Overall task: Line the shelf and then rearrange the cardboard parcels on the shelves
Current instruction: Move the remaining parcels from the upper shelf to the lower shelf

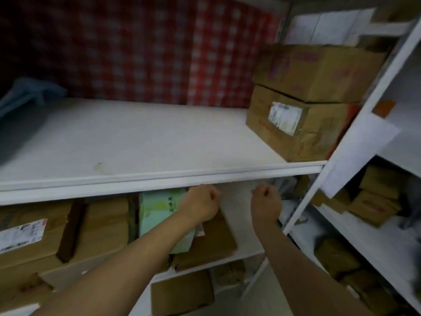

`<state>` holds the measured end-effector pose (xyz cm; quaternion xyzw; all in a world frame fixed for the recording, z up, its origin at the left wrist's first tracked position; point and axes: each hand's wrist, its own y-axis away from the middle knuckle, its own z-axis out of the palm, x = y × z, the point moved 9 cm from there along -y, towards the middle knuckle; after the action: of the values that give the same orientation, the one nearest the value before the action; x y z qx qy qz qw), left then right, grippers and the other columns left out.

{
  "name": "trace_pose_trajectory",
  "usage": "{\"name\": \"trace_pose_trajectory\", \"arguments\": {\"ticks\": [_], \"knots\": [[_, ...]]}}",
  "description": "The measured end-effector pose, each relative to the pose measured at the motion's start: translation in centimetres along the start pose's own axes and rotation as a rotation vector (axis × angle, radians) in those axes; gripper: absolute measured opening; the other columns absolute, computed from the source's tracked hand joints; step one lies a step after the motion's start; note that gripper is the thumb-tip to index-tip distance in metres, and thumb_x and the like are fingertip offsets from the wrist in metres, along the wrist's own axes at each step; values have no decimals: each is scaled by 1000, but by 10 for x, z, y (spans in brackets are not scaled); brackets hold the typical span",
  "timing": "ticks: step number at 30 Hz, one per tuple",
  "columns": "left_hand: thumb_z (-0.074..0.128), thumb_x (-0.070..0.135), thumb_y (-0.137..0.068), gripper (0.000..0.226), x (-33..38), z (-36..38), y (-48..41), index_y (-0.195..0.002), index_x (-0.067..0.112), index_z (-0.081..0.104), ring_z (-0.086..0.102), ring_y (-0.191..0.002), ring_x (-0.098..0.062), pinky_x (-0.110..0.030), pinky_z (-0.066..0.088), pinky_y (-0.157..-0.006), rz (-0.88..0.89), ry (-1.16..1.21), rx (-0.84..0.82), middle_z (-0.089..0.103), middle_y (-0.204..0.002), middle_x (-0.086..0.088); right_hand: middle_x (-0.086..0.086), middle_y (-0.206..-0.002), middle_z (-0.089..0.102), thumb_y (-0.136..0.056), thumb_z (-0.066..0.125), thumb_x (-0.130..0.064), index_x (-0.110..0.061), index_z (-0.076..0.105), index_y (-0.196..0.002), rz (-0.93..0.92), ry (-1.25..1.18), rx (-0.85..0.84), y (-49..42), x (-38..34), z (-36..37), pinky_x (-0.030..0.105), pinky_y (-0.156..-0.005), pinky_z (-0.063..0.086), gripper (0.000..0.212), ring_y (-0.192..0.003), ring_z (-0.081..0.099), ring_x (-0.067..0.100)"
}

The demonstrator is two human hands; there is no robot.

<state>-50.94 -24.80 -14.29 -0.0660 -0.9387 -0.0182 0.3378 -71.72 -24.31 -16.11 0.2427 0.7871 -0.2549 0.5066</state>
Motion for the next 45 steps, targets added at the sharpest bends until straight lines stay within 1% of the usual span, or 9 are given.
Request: {"name": "trace_pose_trajectory", "arguments": {"ticks": [8,13,16,20,25,30,35,39,45], "knots": [[50,30,-96,24,136,-35,-47,-115,28,65,62,-103,-17,-30,50,-91,196,286,134,68,-116,5,2,-103,57,-99,43,-21,-14,58,-112,-48,-187,246,-97,-86,-116,25,-79,36,22,-90,48,18],[51,40,-98,44,209,-57,-103,-138,21,47,55,-110,-18,-32,45,-99,201,585,170,58,-119,2,-3,-104,64,-98,46,-22,-26,59,-103,-351,-186,207,-157,-159,-134,18,-67,38,15,-91,57,14],[46,46,-99,36,237,-63,-141,-123,19,52,54,-106,-13,-31,44,-94,151,870,118,58,-106,8,-4,-101,65,-96,46,-24,-32,55,-100,-507,-74,239,-177,-195,-133,16,-61,39,13,-80,58,8],[50,85,-65,95,243,-65,-213,-135,21,52,70,-101,-24,-42,60,-81,112,1129,81,68,-121,-4,-13,-96,71,-99,44,-27,-28,58,-110,-729,43,91,-187,-229,-115,24,-71,44,18,-89,60,4],[61,95,-41,115,234,-81,-280,-139,36,47,68,-106,-33,-54,57,-80,67,1199,105,66,-128,-7,14,-135,48,-96,49,-35,-8,46,-133,-687,101,377,-234,-247,-144,36,-100,36,46,-126,41,28],[41,70,-90,61,283,-93,-212,-113,22,70,71,-84,-26,-35,55,-59,86,1200,-7,74,-95,-8,13,-159,19,-96,37,-57,-15,10,-154,-297,-84,72,-291,-233,-137,48,-114,26,77,-144,24,33],[42,58,-91,47,262,-108,-205,-73,27,72,71,-68,-22,-38,57,-61,108,1295,103,74,-74,-2,7,-155,28,-95,41,-55,-16,25,-150,-439,-227,169,-255,-248,-133,48,-114,28,69,-140,31,29],[37,49,-95,49,228,-117,-178,-68,26,71,72,-65,-20,-42,60,-62,142,1386,207,73,-72,0,6,-146,38,-95,45,-50,-17,36,-142,-479,-320,266,-210,-253,-122,48,-113,26,58,-135,34,27],[33,39,-100,37,166,-142,-100,-90,21,64,66,-49,-3,-22,51,-41,211,1359,295,70,-60,10,3,-126,50,-94,44,-48,-19,47,-125,-500,-500,242,-132,-242,-98,43,-102,42,42,-116,49,20]]}}
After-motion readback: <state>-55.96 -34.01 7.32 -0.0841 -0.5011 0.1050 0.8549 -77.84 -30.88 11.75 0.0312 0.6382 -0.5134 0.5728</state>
